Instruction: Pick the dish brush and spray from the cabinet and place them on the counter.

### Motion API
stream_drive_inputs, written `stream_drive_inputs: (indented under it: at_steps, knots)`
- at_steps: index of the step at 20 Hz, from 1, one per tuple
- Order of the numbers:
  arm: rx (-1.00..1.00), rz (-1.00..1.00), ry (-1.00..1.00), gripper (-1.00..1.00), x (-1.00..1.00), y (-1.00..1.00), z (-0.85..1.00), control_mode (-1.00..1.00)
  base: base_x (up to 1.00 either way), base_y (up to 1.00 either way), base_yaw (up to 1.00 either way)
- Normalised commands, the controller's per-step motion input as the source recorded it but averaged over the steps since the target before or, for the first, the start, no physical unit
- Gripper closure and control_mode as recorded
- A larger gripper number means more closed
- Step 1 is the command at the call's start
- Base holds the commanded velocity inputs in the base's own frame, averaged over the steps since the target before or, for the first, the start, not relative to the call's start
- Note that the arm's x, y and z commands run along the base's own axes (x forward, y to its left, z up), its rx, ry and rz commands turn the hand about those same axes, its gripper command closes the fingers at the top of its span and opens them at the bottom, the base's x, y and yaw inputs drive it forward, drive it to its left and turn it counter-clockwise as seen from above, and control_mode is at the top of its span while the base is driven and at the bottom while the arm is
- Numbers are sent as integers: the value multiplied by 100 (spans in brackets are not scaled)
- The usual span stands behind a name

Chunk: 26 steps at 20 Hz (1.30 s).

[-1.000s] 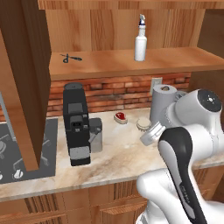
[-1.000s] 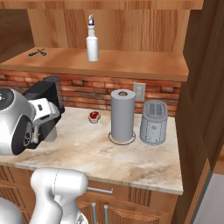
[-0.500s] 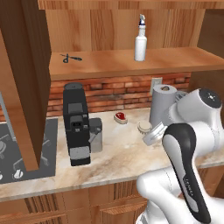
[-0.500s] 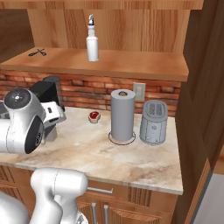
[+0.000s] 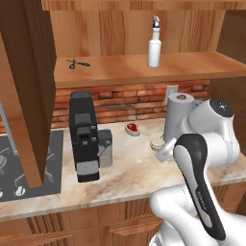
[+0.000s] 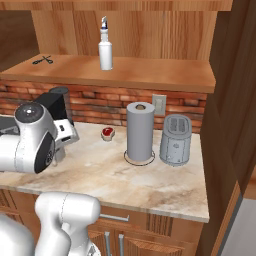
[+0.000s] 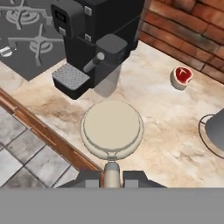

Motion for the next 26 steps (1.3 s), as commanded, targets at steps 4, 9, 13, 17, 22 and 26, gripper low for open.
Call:
stream_drive_inputs:
  at_steps: [4,9,13,17,22,26]
  knots:
    - [0,0,-13,100,0,0,-65,-100,0,0,0]
    - [0,0,-14,100,0,0,-64,-100,0,0,0]
    - [0,0,-16,100,0,0,-67,-100,0,0,0]
    - [0,0,-23,100,0,0,-70,-100,0,0,0]
    - [1,0,-26,100,0,0,-72,-100,0,0,0]
    - [3,0,-24,100,0,0,-74,-100,0,0,0]
